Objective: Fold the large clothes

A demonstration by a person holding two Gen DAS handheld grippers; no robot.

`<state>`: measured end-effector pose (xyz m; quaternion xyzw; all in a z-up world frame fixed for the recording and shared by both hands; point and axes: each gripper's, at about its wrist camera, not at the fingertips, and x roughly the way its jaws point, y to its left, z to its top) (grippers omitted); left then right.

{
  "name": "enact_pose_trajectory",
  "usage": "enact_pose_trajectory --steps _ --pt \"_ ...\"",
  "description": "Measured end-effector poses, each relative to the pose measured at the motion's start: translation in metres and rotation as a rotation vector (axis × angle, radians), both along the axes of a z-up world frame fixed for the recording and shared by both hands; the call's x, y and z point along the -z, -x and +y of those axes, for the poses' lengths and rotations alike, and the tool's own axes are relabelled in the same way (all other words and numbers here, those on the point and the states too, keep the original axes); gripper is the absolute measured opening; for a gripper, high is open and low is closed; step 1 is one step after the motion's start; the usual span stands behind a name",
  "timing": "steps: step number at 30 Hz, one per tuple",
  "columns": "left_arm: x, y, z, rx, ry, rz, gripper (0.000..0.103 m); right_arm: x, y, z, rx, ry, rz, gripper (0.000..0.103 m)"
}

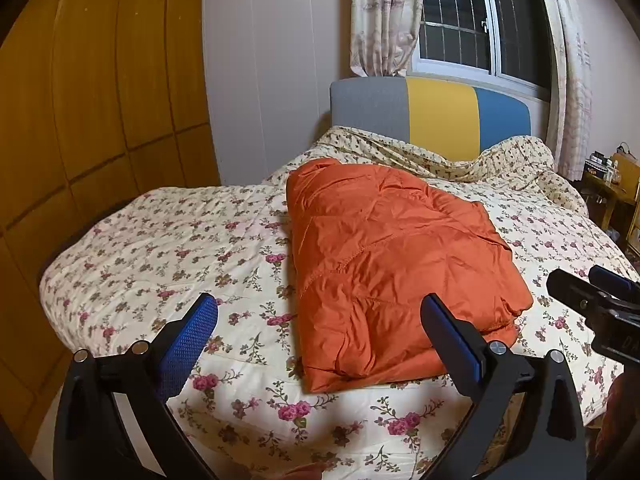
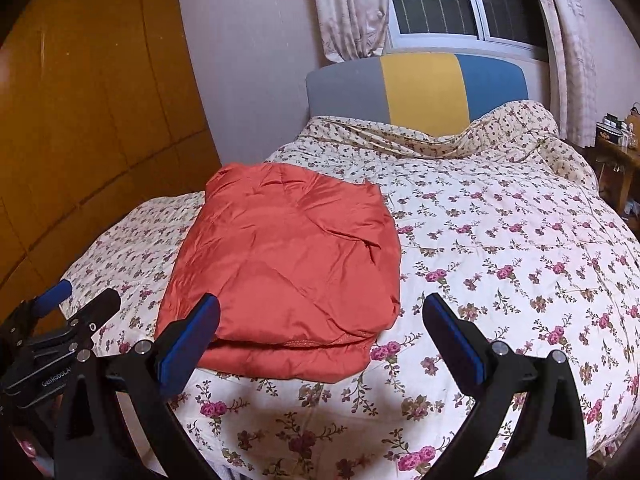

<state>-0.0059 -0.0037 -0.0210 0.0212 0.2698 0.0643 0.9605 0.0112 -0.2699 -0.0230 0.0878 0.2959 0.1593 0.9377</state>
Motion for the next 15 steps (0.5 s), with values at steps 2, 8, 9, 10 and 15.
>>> enact_pose_trajectory --steps 2,8,9,10,15 --pt "0.0005 0.0002 -0.0002 0.003 0.003 0.002 0.1 0.0014 -0.0007 0.001 -0.001 0.003 0.005 0.101" --pt "0.0028 -0.0011 0.0022 0.0 0.02 0.012 0.1 0.0041 -0.0017 -0.0013 0.004 -0.006 0.016 0.101" --pt "0.0031 -0.0014 0.0027 -0.001 0.024 0.013 0.1 0.0046 -0.0019 -0.0021 0.003 -0.006 0.017 0.101" --pt "0.0032 -0.0015 0.0032 -0.004 0.027 0.014 0.1 0.0048 -0.0021 -0.0021 0.004 -0.006 0.018 0.101" --pt "0.0031 -0.0017 0.0027 -0.005 0.025 0.014 0.1 0.0044 -0.0022 -0.0012 -0.005 -0.008 0.018 0.101"
